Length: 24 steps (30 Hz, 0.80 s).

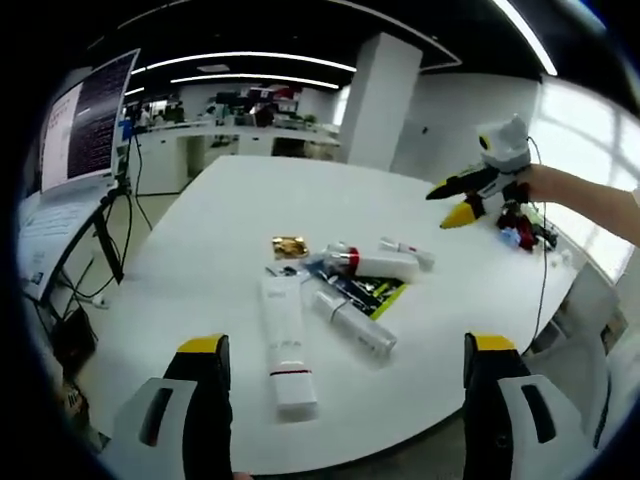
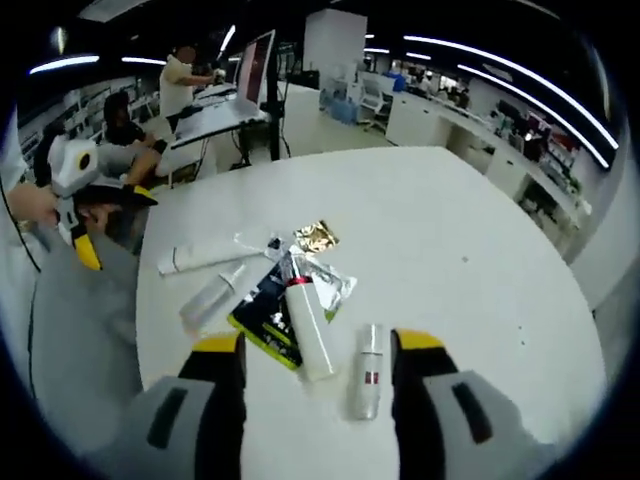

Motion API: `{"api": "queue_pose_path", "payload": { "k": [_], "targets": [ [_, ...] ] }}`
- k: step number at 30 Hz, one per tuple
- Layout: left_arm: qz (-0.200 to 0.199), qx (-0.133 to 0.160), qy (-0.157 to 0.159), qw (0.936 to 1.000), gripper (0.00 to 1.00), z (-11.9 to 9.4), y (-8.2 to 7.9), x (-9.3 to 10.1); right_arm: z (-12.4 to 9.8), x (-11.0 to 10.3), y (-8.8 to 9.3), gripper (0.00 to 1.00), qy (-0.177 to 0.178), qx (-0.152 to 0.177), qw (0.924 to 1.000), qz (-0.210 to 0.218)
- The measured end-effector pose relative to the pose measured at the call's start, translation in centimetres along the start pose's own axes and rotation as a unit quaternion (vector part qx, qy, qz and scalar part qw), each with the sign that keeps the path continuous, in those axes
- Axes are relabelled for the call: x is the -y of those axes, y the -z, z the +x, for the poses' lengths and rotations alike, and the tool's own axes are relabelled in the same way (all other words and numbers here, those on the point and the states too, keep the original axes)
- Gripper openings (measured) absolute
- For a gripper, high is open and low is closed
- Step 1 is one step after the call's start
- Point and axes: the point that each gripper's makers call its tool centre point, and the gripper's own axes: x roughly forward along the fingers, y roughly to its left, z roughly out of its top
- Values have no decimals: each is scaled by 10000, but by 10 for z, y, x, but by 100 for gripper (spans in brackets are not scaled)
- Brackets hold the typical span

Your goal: Arrange the skincare products in the storage area until every visible bottle or jar stands upright without overlapping.

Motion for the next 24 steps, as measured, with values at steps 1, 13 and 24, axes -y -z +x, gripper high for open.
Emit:
{"api": "queue_pose_path", "payload": {
  "k": [1, 13, 24],
  "targets": [
    [-9, -3, -4, 10000, 95, 0, 0, 0, 5, 2, 2, 57, -26, -101, 9999, -55],
    [-62, -23, -47, 10000, 94, 0, 1, -3, 59, -10, 14, 52, -585, -857, 9935, -469],
    [-63, -16, -75, 10000, 94, 0, 1, -4, 102, -23, 23, 44, -879, -1315, 9848, -722]
  ]
}}
